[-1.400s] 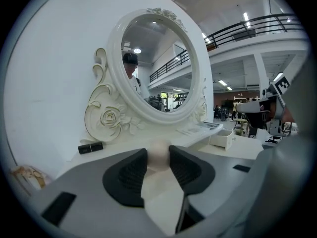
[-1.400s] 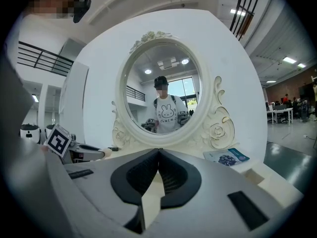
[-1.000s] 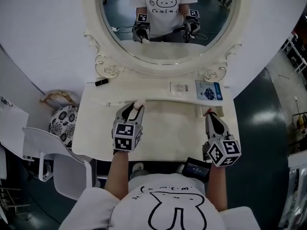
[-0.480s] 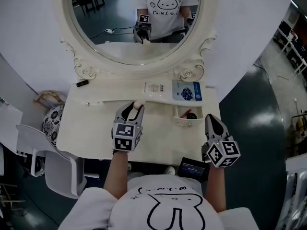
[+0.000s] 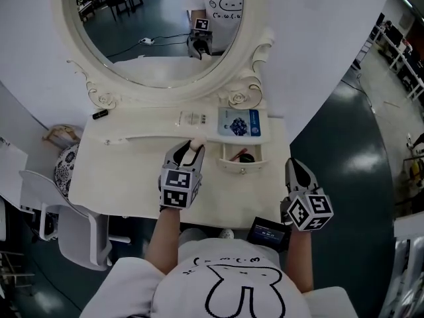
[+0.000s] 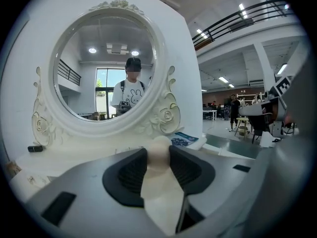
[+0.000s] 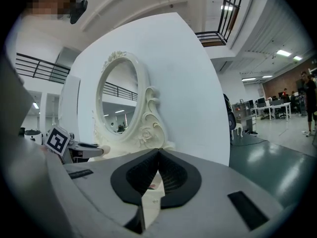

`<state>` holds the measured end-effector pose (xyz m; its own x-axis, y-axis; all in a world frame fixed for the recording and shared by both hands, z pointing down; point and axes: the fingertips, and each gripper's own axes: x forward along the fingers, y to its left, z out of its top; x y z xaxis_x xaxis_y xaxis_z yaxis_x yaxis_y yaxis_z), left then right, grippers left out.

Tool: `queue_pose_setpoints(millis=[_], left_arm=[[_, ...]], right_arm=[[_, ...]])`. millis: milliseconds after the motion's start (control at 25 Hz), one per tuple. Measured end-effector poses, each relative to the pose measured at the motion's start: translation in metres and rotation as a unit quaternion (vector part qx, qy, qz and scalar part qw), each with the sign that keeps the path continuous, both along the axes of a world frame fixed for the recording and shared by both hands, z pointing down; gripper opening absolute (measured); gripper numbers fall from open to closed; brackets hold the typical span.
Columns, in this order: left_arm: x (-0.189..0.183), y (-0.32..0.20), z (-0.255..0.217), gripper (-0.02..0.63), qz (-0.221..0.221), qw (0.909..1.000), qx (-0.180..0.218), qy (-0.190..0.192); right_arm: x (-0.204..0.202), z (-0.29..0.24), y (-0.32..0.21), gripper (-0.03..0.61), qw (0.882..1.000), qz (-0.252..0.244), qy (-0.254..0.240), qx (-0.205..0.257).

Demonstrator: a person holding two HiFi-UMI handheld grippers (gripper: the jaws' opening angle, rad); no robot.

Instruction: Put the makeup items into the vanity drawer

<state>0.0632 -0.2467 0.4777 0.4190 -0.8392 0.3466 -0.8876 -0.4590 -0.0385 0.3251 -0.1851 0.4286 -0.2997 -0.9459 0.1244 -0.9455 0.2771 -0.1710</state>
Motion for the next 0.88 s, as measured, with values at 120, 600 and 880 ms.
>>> queue_pose_setpoints(millis=[120,600,880], left_arm=[[0.021,-0.001,0.001,0.164,0.019,0.9998,0.000,-0.006],[0.092,-0.011,0.020,0.169,0.079,0.9967,-0.014,-0.013],[0.108,-0.012,0.046,0.215,0.075,0.9959,-0.045,-0.020]], right_arm=[[0.017,-0.001,0.002,0.008,1.000,0.012,0.000,0.002],[0.081,0.006,0.023,0.008,0.997,0.072,0.002,-0.006],[0.107,0.012,0.034,0.008,0.995,0.100,0.001,-0.015]])
